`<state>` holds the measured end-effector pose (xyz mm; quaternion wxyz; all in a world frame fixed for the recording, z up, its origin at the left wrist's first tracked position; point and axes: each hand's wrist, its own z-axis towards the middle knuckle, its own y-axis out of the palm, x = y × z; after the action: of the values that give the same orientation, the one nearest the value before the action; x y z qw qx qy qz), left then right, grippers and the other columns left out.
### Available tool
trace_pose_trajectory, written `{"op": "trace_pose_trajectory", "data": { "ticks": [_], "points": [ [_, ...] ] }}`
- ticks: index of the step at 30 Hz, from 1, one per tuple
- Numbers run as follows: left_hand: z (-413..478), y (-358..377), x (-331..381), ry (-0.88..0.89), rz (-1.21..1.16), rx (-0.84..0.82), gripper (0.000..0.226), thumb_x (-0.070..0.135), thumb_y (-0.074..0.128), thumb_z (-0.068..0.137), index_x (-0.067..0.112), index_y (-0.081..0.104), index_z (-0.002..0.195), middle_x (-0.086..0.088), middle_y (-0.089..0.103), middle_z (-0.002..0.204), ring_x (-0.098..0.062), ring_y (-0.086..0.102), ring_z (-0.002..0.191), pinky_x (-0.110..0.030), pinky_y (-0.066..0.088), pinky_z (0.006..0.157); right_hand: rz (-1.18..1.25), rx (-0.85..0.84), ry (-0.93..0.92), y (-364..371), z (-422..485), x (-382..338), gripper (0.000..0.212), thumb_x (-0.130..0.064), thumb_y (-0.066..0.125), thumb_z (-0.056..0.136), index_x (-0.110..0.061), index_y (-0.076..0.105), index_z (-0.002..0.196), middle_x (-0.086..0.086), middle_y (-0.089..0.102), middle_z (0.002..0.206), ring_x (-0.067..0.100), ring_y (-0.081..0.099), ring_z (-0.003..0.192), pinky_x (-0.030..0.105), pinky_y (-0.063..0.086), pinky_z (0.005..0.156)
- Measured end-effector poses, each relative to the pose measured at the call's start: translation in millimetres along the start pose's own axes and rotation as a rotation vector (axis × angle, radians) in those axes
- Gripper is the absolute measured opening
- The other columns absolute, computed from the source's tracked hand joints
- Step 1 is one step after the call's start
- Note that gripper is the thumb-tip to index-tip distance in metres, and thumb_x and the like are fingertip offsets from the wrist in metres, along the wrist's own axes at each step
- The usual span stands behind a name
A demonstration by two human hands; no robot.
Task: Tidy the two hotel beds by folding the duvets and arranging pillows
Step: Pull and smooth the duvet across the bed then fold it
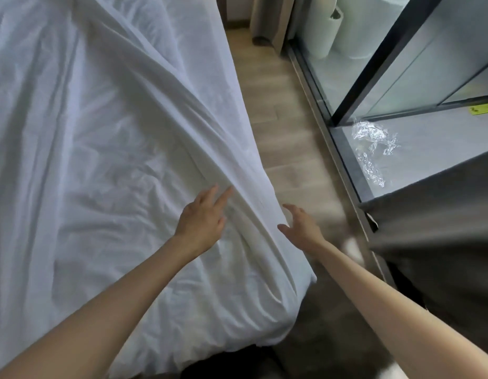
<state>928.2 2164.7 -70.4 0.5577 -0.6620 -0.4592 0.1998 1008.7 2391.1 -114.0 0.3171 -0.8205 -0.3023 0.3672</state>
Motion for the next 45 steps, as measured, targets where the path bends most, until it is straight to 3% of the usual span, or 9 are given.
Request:
{"op": "trace_pose_trajectory", "data": {
  "ticks": [12, 15, 22, 27, 32, 34, 37, 40, 45],
  "points": [
    [56, 141, -15, -0.011, -0.127, -0.146, 0.059, 0.019, 0.041, 0.099, 0.041, 0.022, 0.150, 0.009, -0.002, 0.162, -0.018, 0.003, 0.149, -0.034, 0.027, 0.115, 0.281, -0.107, 0.102, 96, 95, 77, 0.103, -0.041, 0.082, 0.070, -0.026, 0.022, 0.151, 0.000, 0.036, 0.149, 0.023, 0.031, 0.138, 0.039, 0.031, 0.112],
    [58, 150, -15, -0.034, -0.182, -0.087, 0.062, 0.016, 0.044, 0.096, 0.043, 0.025, 0.149, 0.011, 0.001, 0.162, -0.016, 0.006, 0.149, -0.033, 0.036, 0.110, 0.451, -0.146, 0.127, 96, 102, 86, 0.085, -0.031, 0.087, 0.069, -0.016, 0.040, 0.139, -0.008, 0.055, 0.119, 0.016, 0.051, 0.118, 0.012, 0.039, 0.086],
    [52, 137, -2, -0.100, -0.216, -0.106, 0.066, 0.018, 0.046, 0.096, 0.037, 0.017, 0.152, 0.007, 0.005, 0.162, -0.018, 0.016, 0.147, -0.036, 0.040, 0.106, 0.179, -0.031, -0.060, 94, 67, 69, 0.033, -0.041, 0.062, 0.089, -0.011, 0.057, 0.103, 0.010, 0.068, 0.102, 0.032, 0.062, 0.094, 0.035, 0.042, 0.071],
    [30, 111, 26, 0.111, -0.040, 0.265, 0.098, -0.001, 0.060, 0.078, 0.033, 0.008, 0.154, -0.002, 0.010, 0.162, -0.028, 0.017, 0.147, -0.045, 0.040, 0.105, -0.024, 0.165, -0.222, 80, 13, 39, 0.025, -0.030, 0.058, 0.089, -0.011, 0.041, 0.093, 0.014, 0.064, 0.092, 0.038, 0.057, 0.084, 0.035, 0.028, 0.062],
    [40, 82, 50, 0.315, 0.419, -0.004, 0.097, 0.005, 0.054, 0.087, 0.037, -0.011, 0.151, -0.001, -0.018, 0.161, -0.025, -0.020, 0.146, -0.058, -0.003, 0.116, 0.006, 0.003, -0.415, 70, -19, 27, 0.028, -0.018, 0.064, 0.083, -0.013, 0.037, 0.084, 0.003, 0.054, 0.078, 0.021, 0.042, 0.066, 0.032, 0.028, 0.059],
    [43, 77, 44, 0.260, 0.487, -0.160, 0.071, 0.014, 0.051, 0.094, 0.032, 0.015, 0.152, -0.002, 0.013, 0.159, -0.022, -0.004, 0.149, -0.060, -0.012, 0.112, 0.097, -0.071, -0.386, 69, -24, 31, 0.027, -0.021, 0.071, 0.079, -0.016, 0.045, 0.083, -0.004, 0.055, 0.076, 0.016, 0.045, 0.067, 0.027, 0.032, 0.058],
    [31, 77, 30, 0.263, 0.469, -0.157, 0.038, 0.011, 0.061, 0.085, 0.022, 0.055, 0.121, -0.003, 0.056, 0.114, -0.024, 0.046, 0.122, -0.061, -0.001, 0.114, 0.345, -0.175, -0.310, 64, -22, 39, 0.034, -0.018, 0.077, 0.072, -0.022, 0.057, 0.100, -0.011, 0.060, 0.084, 0.006, 0.056, 0.070, 0.025, 0.045, 0.071],
    [12, 85, 15, 0.307, 0.448, 0.068, 0.042, -0.006, 0.080, 0.045, 0.015, 0.065, 0.078, -0.004, 0.054, 0.071, -0.026, 0.060, 0.072, -0.072, 0.030, 0.098, 0.330, -0.239, -0.337, 53, -5, 43, 0.088, -0.029, 0.084, 0.063, -0.040, 0.035, 0.135, -0.005, 0.053, 0.119, 0.011, 0.062, 0.093, 0.035, 0.053, 0.085],
    [3, 106, 1, 0.301, 0.396, 0.213, 0.043, -0.013, 0.079, 0.044, 0.014, 0.064, 0.073, -0.003, 0.053, 0.069, -0.029, 0.064, 0.077, -0.074, 0.036, 0.090, -0.110, -0.441, -0.217, 59, 30, 57, 0.099, -0.059, 0.083, 0.060, -0.032, 0.038, 0.143, -0.004, 0.010, 0.157, 0.027, 0.005, 0.144, 0.047, 0.020, 0.117]
  ]
}}
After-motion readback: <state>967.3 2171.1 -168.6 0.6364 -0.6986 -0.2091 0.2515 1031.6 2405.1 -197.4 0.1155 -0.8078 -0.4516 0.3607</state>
